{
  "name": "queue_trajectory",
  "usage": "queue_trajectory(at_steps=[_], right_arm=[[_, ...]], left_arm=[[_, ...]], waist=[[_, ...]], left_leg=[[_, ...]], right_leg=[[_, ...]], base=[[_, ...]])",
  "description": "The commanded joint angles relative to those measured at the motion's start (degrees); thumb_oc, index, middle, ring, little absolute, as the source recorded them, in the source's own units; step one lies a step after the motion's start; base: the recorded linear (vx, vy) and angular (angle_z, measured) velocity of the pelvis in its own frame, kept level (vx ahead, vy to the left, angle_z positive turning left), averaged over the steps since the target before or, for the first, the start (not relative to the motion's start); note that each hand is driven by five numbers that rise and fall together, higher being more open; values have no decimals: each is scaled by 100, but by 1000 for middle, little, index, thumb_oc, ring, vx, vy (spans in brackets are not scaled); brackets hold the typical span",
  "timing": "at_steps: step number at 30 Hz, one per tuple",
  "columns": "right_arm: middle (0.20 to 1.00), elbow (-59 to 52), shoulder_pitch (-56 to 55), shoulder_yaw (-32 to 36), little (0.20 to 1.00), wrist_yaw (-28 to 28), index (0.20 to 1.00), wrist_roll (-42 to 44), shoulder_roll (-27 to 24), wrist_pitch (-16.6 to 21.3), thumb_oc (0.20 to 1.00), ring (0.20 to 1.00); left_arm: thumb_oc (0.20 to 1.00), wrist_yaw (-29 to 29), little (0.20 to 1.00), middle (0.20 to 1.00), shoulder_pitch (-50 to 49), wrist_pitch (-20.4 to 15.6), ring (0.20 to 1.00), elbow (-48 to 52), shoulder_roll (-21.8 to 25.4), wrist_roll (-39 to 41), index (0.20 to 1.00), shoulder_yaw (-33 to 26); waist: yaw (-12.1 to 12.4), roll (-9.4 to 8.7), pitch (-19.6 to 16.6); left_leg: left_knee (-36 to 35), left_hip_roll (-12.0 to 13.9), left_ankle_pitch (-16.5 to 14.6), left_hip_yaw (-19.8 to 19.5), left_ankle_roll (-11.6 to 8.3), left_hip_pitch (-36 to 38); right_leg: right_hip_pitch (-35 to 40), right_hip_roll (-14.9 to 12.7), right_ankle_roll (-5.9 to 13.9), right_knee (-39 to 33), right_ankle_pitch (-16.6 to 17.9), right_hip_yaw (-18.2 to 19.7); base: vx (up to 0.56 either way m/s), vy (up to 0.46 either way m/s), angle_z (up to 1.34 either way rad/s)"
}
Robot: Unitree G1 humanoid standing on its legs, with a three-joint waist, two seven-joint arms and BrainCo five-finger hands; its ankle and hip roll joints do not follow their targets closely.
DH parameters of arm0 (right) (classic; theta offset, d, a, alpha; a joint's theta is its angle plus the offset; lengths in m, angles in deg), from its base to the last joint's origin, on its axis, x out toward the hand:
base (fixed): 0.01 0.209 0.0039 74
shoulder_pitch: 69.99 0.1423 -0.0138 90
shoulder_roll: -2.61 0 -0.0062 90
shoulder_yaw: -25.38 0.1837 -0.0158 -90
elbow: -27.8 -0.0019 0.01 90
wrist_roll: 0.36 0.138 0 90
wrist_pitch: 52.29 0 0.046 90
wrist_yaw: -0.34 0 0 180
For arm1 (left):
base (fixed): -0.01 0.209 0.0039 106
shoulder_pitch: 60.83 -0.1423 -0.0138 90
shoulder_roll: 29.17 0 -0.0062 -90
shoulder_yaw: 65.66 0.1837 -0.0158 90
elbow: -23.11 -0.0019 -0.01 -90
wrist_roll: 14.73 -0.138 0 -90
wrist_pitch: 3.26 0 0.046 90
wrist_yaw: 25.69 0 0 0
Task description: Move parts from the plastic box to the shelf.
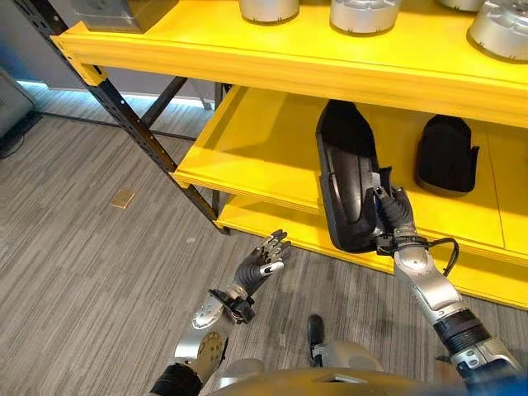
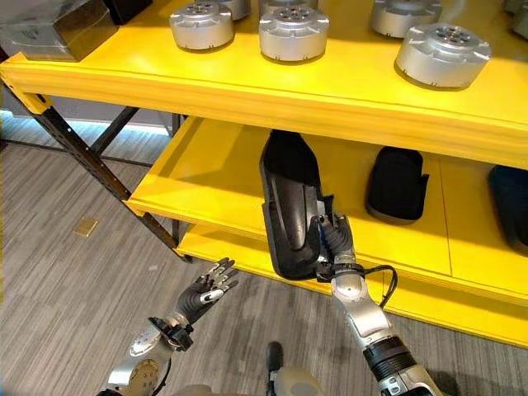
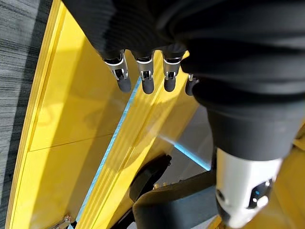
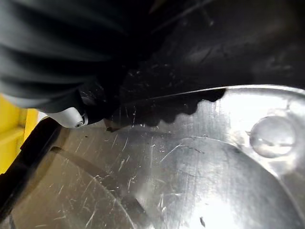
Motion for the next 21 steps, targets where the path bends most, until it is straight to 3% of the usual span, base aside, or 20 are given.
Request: queue_trajectory(at_steps=[1, 4, 6, 8, 12, 14, 15, 17, 19, 21], right_arm=[[200, -371, -29, 311, 200, 227, 200, -18, 59, 459, 200, 200], [200, -321, -95, 321, 200, 288, 200, -72, 124, 560, 200, 200], [200, -317, -99, 320, 200, 298, 200, -70, 137, 573, 200, 200], [200, -343, -54, 293, 200, 281, 200, -80, 141, 494, 200, 200], [200, -286, 38, 282, 200, 146, 200, -65, 42, 471, 200, 200], [200, -240, 71, 290, 200, 76, 200, -89, -24, 484, 200, 200], [200, -190, 121, 277, 200, 18, 200, -76, -73, 467, 200, 200], [200, -186, 133, 291, 200, -8, 200, 3, -107, 404, 200, 200], [200, -163, 145, 321, 200, 67, 200, 60, -135, 473, 200, 200], [200, -187, 127, 427, 200, 103, 200, 129, -146, 535, 200, 200]], left_arm=[[1000, -74, 1000, 1000, -36, -212, 1000, 360, 120, -18, 1000, 5], [1000, -35, 1000, 1000, 61, -149, 1000, 421, 112, -63, 1000, -10], [1000, -41, 1000, 1000, 64, -127, 1000, 441, 119, -54, 1000, -42], [1000, -6, 1000, 1000, 77, -140, 1000, 494, 165, 17, 1000, -95], [1000, 87, 1000, 1000, 94, -182, 1000, 525, 257, 168, 1000, -146], [1000, 43, 1000, 1000, 68, -186, 1000, 549, 292, 208, 1000, -207], [1000, 1, 1000, 1000, 10, -162, 1000, 572, 311, 205, 1000, -290], [1000, -71, 1000, 1000, -48, -184, 1000, 544, 306, 192, 1000, -363], [1000, -174, 1000, 1000, -63, -225, 1000, 459, 284, 203, 1000, -412], [1000, -199, 1000, 1000, -34, -214, 1000, 385, 267, 251, 1000, -421]], waist=[[-26, -142, -274], [-51, -181, -190], [-59, -194, -164], [-115, -191, -133], [-129, -133, -74], [-92, -119, -36], [-59, -116, 14], [-65, -110, 58], [-99, -78, 91], [-177, 5, 109]], left_leg=[[314, -218, 543, 851, 379, -261], [1029, -172, 476, 1029, 432, -837], [970, -136, 354, 1094, 493, -958], [111, 4, 198, 1239, 583, -1064], [-1420, 293, 648, 990, 388, -1041], [-1867, 493, 979, 716, 253, -1074], [-2182, 720, 1262, 512, 154, -1099], [-2348, 946, 1461, 467, 92, -1144], [-2340, 1064, 1488, 496, 72, -1185], [-2299, 1084, 1275, 633, 71, -1089]], right_leg=[[-15, -247, 535, 151, -170, -369], [116, -263, 489, 127, -220, -303], [126, -278, 510, 145, -228, -257], [122, -316, 581, 223, -264, -76], [308, -383, 694, 187, -329, 151], [417, -413, 720, 207, -382, 278], [517, -455, 728, 273, -458, 380], [580, -524, 716, 390, -547, 399], [576, -581, 708, 544, -641, 395], [502, -676, 760, 778, -730, 365]], base=[[81, -147, 18], [77, -120, 28], [72, 3, 11], [103, 140, 0], [120, 179, -14], [164, 234, -47], [196, 300, -63], [160, 319, -56], [90, 326, -38], [82, 401, -19]])
